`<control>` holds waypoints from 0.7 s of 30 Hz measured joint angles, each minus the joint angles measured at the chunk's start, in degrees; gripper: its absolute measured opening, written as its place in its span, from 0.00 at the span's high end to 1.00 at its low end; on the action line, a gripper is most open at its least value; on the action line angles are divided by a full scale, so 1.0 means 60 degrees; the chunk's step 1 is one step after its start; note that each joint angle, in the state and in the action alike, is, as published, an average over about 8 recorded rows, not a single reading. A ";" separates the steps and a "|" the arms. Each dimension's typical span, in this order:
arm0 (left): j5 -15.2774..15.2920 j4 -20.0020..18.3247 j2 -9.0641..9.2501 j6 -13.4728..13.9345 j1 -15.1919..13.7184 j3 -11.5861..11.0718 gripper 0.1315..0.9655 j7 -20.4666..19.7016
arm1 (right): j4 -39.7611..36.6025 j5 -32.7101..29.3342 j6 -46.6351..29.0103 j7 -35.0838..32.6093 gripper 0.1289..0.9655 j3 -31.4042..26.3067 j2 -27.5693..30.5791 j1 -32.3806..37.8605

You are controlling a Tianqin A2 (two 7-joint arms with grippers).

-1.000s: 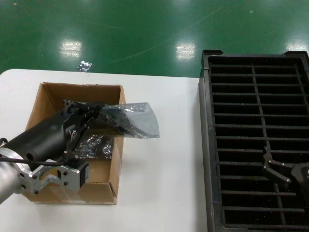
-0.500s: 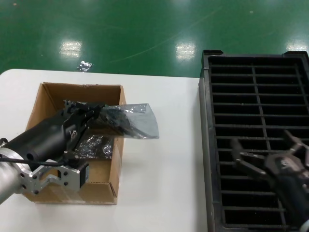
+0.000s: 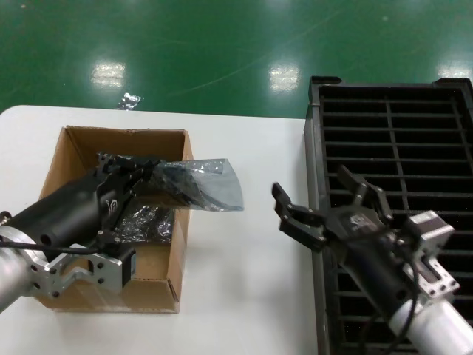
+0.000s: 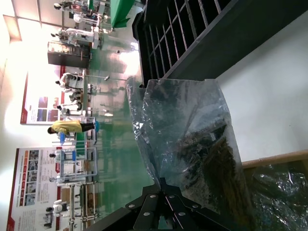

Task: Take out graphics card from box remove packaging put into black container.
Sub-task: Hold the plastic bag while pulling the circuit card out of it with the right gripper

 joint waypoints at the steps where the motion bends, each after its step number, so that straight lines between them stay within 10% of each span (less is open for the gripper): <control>1: 0.0000 0.0000 0.0000 0.0000 0.0000 0.0000 0.99 0.0000 | -0.0031 -0.0085 0.0089 0.0041 0.16 -0.0161 -0.0029 0.0121; 10: 0.0000 0.0000 0.0000 0.0000 0.0000 0.0000 0.99 0.0000 | -0.0494 -0.0105 0.1357 -0.0239 0.29 -0.1660 -0.0055 0.1260; 21: 0.0000 0.0000 0.0000 0.0000 0.0000 0.0000 0.99 0.0000 | -0.0529 0.2231 0.3303 -0.2747 0.59 -0.4173 0.0982 0.2207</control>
